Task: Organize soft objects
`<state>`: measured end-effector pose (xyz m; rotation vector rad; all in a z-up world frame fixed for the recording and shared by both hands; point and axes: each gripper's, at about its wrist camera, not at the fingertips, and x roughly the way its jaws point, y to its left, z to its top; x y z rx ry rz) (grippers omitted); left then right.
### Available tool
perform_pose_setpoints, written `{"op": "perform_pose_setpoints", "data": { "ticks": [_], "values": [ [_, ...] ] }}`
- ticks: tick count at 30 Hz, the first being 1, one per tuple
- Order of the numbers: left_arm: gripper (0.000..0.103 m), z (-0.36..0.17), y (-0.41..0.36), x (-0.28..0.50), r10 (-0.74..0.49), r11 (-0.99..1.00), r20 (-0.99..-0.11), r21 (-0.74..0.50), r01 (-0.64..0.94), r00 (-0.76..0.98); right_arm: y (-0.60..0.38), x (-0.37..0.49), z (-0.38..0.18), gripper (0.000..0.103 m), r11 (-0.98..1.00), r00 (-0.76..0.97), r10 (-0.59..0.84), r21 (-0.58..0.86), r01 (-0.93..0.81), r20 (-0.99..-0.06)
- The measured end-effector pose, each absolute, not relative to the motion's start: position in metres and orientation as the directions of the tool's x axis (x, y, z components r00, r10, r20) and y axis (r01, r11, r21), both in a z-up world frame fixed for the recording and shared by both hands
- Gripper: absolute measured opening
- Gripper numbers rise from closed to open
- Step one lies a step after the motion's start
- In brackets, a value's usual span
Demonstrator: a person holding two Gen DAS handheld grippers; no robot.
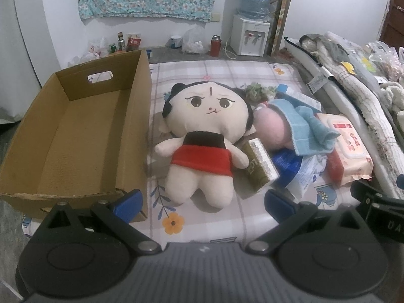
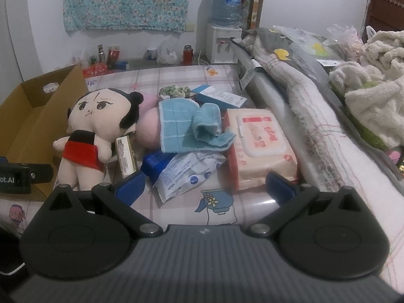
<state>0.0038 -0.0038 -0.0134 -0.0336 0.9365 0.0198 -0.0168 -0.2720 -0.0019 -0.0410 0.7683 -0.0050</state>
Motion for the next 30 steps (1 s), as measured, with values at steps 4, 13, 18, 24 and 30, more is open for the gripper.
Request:
{"op": "perform_pose_setpoints", "data": {
  "ticks": [4, 13, 18, 24, 30],
  "values": [
    [0.103, -0.0134, -0.0017, 0.0044, 0.004, 0.999, -0.806, -0.022, -0.036, 0.592, -0.2715, -0.0163, -0.0021, 0.102, 0.999, 0.718, -0.019, -0.039, -0.011, -0.696],
    [0.103, -0.0136, 0.0, 0.0045, 0.005, 0.999, -0.806, -0.021, -0.038, 0.592, -0.2708, -0.0156, -0.0022, 0.102, 0.999, 0.717, -0.019, -0.039, -0.011, -0.697],
    [0.103, -0.0135, 0.0013, 0.0044, 0.007, 0.999, -0.805, -0.021, -0.04, 0.593, -0.2705, -0.0153, -0.0023, 0.102, 0.999, 0.716, -0.019, -0.039, -0.012, -0.698],
    [0.103, -0.0133, 0.0021, 0.0045, 0.007, 0.999, -0.805, -0.021, -0.04, 0.593, -0.2697, -0.0149, -0.0022, 0.102, 0.999, 0.717, -0.018, -0.04, -0.013, -0.697],
    [0.103, -0.0134, 0.0024, 0.0045, 0.006, 0.999, -0.805, -0.022, -0.04, 0.593, -0.2689, -0.0142, -0.0027, 0.102, 0.999, 0.715, -0.019, -0.04, -0.013, -0.698]
  ]
}}
